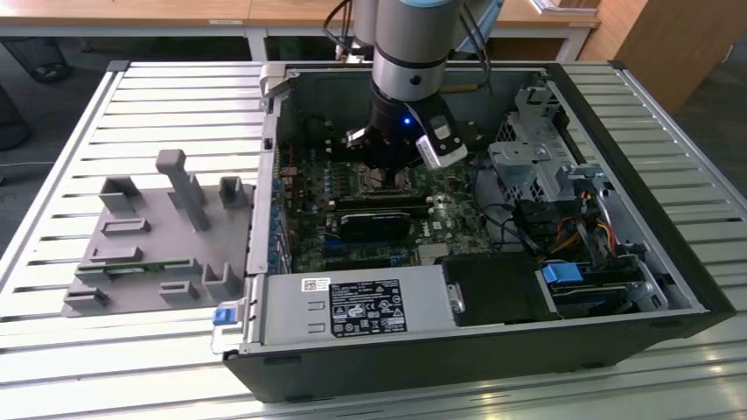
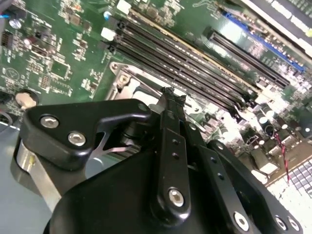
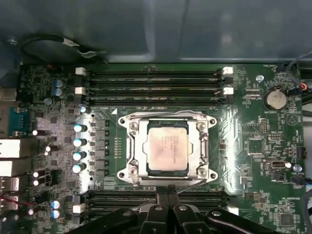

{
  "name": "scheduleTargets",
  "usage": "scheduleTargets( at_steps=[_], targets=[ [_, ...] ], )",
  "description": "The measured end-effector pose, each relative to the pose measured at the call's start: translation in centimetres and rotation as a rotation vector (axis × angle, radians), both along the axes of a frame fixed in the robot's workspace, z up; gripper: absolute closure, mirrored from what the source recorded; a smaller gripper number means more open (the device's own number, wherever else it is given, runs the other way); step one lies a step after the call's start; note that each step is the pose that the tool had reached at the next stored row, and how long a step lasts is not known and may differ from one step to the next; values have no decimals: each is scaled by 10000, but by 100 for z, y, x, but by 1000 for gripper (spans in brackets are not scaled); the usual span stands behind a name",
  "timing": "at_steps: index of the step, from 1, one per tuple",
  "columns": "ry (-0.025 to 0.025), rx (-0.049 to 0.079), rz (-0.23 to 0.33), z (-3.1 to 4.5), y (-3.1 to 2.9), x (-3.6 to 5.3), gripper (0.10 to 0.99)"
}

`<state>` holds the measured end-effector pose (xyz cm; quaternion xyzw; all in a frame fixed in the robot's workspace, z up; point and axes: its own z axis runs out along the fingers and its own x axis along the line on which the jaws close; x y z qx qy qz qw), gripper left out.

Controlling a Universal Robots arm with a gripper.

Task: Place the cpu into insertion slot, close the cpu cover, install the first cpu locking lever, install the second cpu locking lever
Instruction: 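Install the second cpu locking lever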

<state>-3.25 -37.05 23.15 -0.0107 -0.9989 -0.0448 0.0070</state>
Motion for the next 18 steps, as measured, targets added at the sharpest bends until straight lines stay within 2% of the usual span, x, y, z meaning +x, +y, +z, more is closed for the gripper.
scheduleTargets(
  at_steps=[7, 13, 18],
  targets=[
    [0, 60, -1, -16, -35, -40, 980],
    [-1, 118, 0, -36, -56, -121, 980],
    [0, 146, 0, -104, -57, -167, 980]
  ],
)
